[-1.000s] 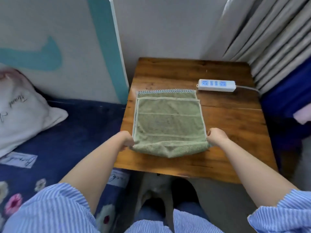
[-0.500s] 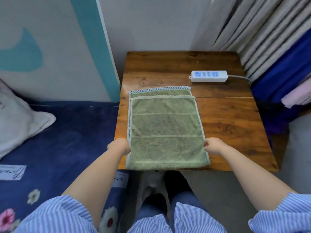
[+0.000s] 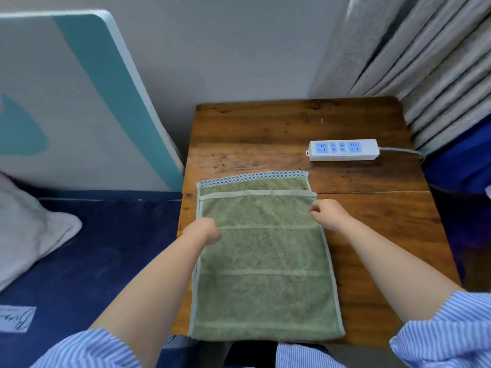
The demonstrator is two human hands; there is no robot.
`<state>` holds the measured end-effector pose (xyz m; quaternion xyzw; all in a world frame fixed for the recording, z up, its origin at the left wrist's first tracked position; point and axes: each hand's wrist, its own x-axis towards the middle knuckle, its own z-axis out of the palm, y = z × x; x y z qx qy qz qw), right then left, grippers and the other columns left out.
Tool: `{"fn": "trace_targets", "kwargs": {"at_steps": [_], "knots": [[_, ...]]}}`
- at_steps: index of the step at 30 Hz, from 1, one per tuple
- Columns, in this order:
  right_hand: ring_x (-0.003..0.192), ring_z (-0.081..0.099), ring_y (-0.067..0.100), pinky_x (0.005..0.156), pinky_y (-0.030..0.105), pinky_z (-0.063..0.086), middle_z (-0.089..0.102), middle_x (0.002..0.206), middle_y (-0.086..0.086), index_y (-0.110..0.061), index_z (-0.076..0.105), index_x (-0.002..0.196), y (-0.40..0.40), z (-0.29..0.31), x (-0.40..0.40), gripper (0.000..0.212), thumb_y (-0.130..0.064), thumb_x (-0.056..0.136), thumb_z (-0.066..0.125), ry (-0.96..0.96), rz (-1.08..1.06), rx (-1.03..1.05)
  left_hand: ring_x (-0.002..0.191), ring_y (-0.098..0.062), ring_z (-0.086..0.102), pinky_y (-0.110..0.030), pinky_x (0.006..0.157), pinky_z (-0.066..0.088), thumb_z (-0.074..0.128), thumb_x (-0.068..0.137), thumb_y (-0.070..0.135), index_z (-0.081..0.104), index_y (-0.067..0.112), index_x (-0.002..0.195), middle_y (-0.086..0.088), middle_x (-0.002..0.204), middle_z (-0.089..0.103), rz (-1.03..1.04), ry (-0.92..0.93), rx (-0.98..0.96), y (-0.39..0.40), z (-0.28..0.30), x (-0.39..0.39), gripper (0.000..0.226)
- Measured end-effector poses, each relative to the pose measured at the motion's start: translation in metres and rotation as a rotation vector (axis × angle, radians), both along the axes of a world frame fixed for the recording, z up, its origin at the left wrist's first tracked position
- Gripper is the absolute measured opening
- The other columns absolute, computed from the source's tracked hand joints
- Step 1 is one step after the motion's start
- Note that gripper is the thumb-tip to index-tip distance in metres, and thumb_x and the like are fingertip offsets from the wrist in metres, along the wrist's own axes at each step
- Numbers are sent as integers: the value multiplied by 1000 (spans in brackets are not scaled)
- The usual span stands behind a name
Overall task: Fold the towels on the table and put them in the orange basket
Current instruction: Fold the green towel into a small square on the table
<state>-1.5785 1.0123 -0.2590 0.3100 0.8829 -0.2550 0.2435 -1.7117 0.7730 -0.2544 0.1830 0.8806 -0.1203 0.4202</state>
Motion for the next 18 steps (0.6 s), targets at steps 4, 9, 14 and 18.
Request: {"fn": "trace_targets", "kwargs": {"at_steps": [4, 9, 14, 18], "knots": [[112, 53, 27, 92, 35, 44, 59, 122, 13, -7, 58, 117, 30, -10, -31, 30, -11, 91, 46, 72, -14, 56, 106, -27, 55, -32, 79, 46, 37, 93, 21, 51, 5, 121, -12, 121, 55, -4, 35, 35, 22, -9, -27, 34], [116, 48, 29, 95, 40, 43, 53, 126, 13, -10, 50, 127, 38, -29, -46, 38, -9, 89, 45, 25, 95, 71, 114, -28, 49, -36, 86, 46, 37, 92, 9, 46, 8, 126, -12, 128, 50, 17, 144, 110, 40, -22, -48, 35], [114, 49, 28, 98, 41, 38, 59, 119, 9, -16, 54, 124, 39, -41, -48, 36, -13, 89, 49, -19, 133, 135, 130, -26, 34, -40, 102, 36, 34, 90, 1, 34, 11, 137, -9, 142, 38, -120, 238, 194, 44, -49, -64, 48], [99, 57, 26, 78, 30, 42, 66, 106, 10, -9, 65, 108, 42, -33, -51, 23, -15, 89, 52, 22, 98, 52, 118, -28, 43, -38, 95, 39, 36, 90, 5, 48, 9, 122, -10, 125, 52, -185, 272, 175, 42, -58, -72, 34]]}}
